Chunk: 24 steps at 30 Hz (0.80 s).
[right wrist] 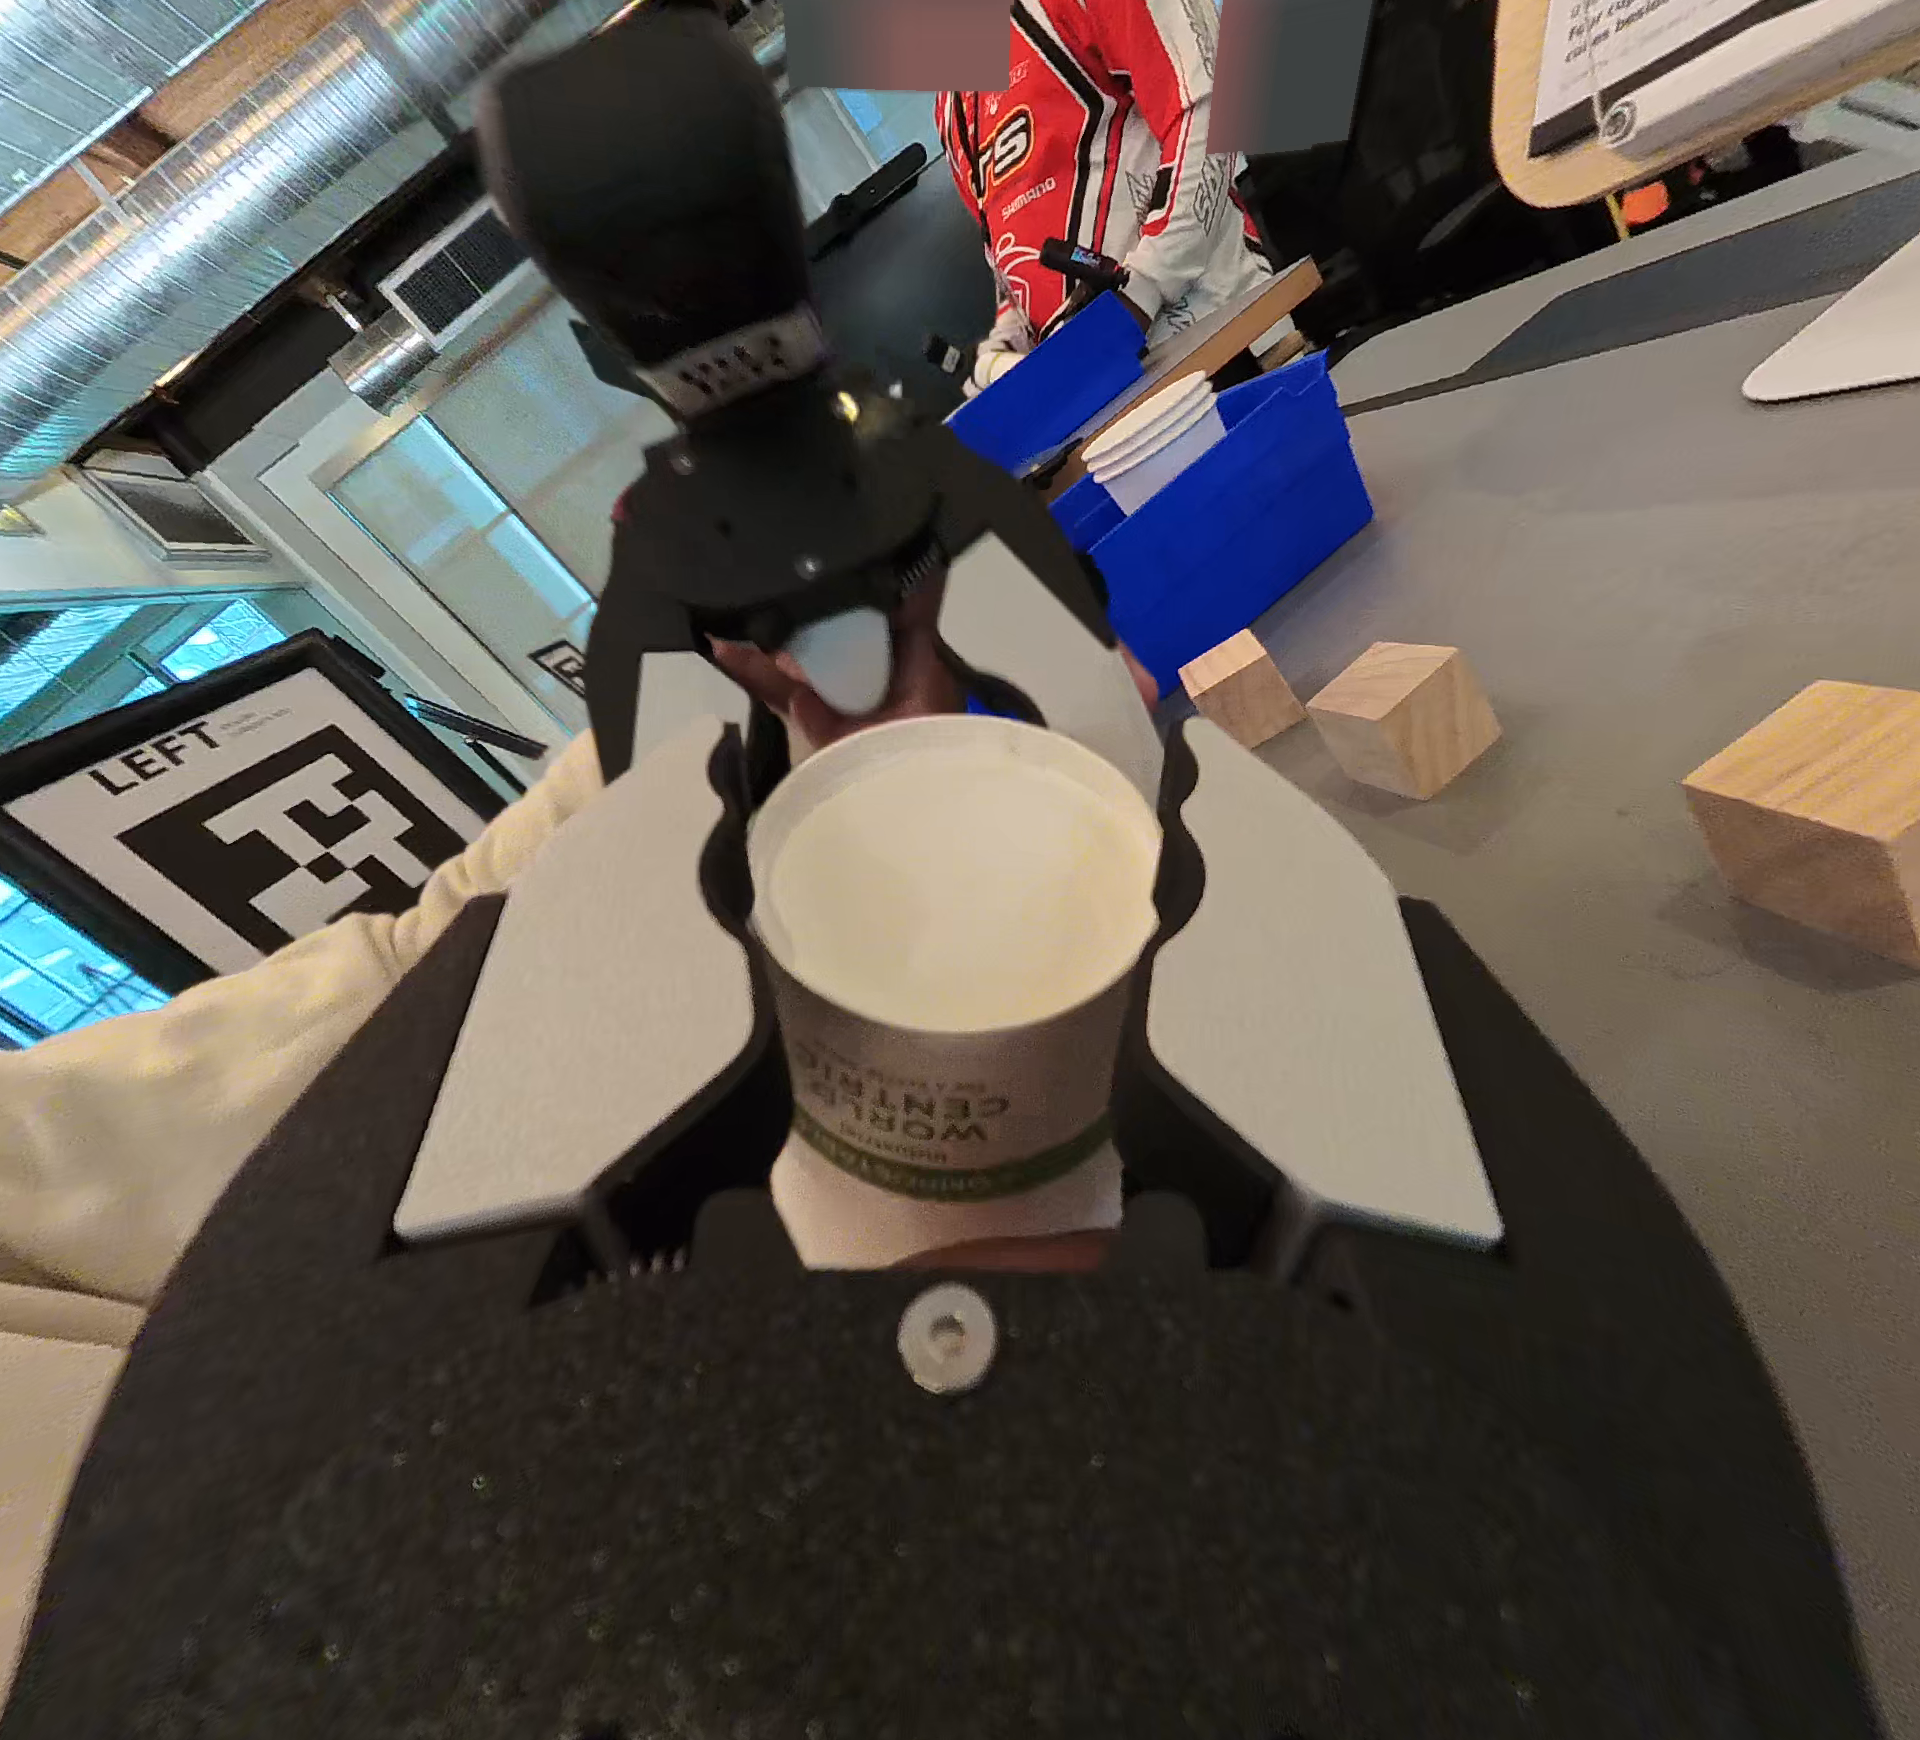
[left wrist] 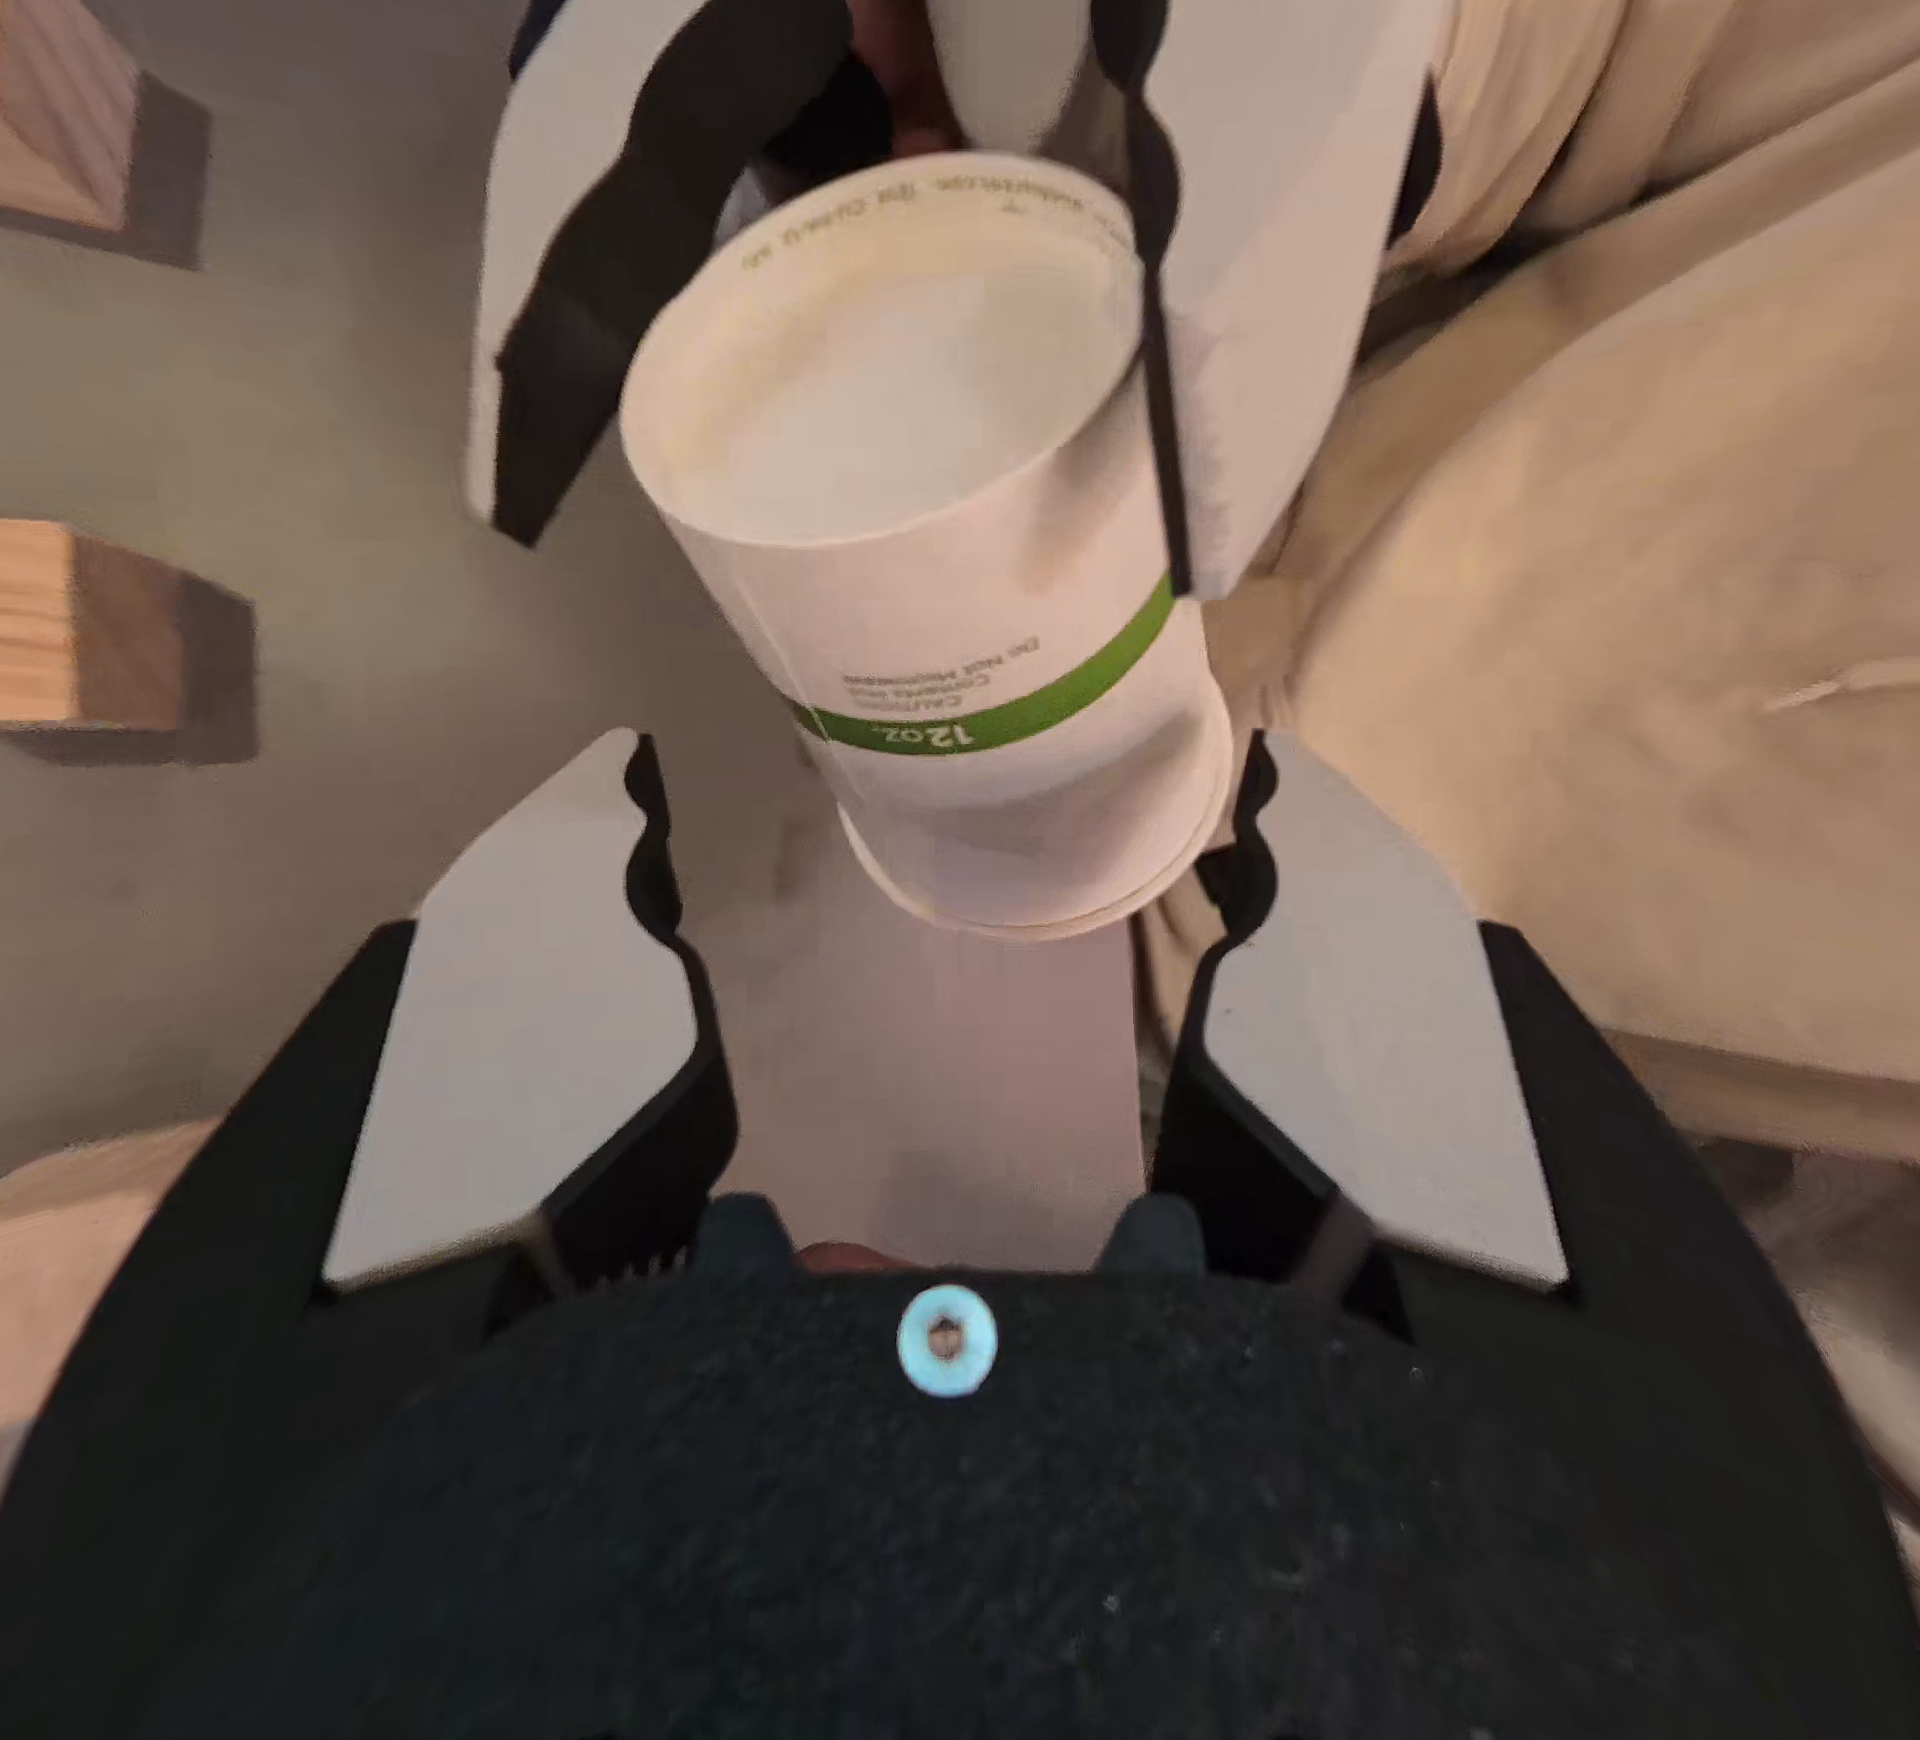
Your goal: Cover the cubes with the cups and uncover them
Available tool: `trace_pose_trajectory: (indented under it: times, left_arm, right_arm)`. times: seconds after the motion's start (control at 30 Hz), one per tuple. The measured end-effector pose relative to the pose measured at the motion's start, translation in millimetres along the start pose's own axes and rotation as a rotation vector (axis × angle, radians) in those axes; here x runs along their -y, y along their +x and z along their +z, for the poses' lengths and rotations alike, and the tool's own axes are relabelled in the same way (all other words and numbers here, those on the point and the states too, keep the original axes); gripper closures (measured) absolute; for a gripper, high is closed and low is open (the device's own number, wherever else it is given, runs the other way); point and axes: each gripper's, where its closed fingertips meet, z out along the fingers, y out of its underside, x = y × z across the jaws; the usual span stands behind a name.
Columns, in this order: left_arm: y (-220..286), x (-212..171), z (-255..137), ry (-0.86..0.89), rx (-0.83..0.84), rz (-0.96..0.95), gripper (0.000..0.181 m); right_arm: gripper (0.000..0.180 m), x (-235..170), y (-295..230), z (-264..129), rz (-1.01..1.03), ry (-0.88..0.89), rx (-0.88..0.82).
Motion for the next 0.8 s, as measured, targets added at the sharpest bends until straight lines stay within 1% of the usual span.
trace_pose_trajectory:
  times: [0.03,0.07,0.1,0.13,0.17,0.2,0.27,0.3,0.33,0.4,0.43,0.57,0.63,0.67,0.73,0.8]
  left_arm:
    - [2,0,5,0.053,-0.027,-0.011,0.077]
    - [3,0,9,0.104,-0.049,-0.02,0.077]
    - [2,2,12,0.159,-0.043,-0.031,0.078]
    - [2,4,13,0.225,-0.049,-0.042,0.078]
    - [1,5,15,0.279,-0.053,-0.062,0.073]
    - [0,4,16,0.319,-0.055,-0.079,0.076]
    - [-11,-1,21,0.367,0.022,-0.095,0.085]
    - [-19,-3,23,0.373,0.077,-0.09,0.085]
    - [-22,-5,24,0.379,0.1,-0.082,0.088]
    - [-21,-9,25,0.372,0.114,-0.069,0.089]
    - [-20,-12,27,0.354,0.124,-0.064,0.087]
    - [-26,-31,35,0.173,0.228,-0.018,0.087]
    - [-25,-30,29,0.123,0.267,0.007,0.088]
    - [-26,-28,23,0.094,0.307,0.023,0.088]
    - [-28,-24,6,0.029,0.389,0.053,0.087]
    - [-18,-17,-8,-0.027,0.398,0.07,0.087]
  right_arm:
    - [0.107,0,-1,0,-0.011,-0.003,0.001]
    - [0.122,1,-5,-1,-0.019,-0.002,0.021]
    - [0.124,2,-6,-1,-0.019,0.003,0.024]
    - [0.154,3,-8,-2,-0.031,0.006,0.042]
    - [0.174,9,-7,-5,-0.053,0.039,0.04]
    - [0.166,12,2,-7,-0.063,0.061,-0.019]
    - [0.163,6,15,-6,-0.123,0.028,-0.079]
    - [0.159,4,19,-3,-0.136,0.027,-0.09]
    - [0.158,3,21,-1,-0.137,0.028,-0.084]
    - [0.159,2,27,-3,-0.133,0.031,-0.089]
    - [0.158,5,30,-5,-0.128,0.046,-0.102]
    - [0.152,17,26,-16,-0.126,0.066,-0.093]
    - [0.148,28,23,-30,-0.162,0.071,-0.11]
    - [0.144,34,19,-39,-0.178,0.079,-0.117]
    - [0.142,41,11,-58,-0.228,0.088,-0.148]
    - [0.138,39,6,-76,-0.29,0.078,-0.204]
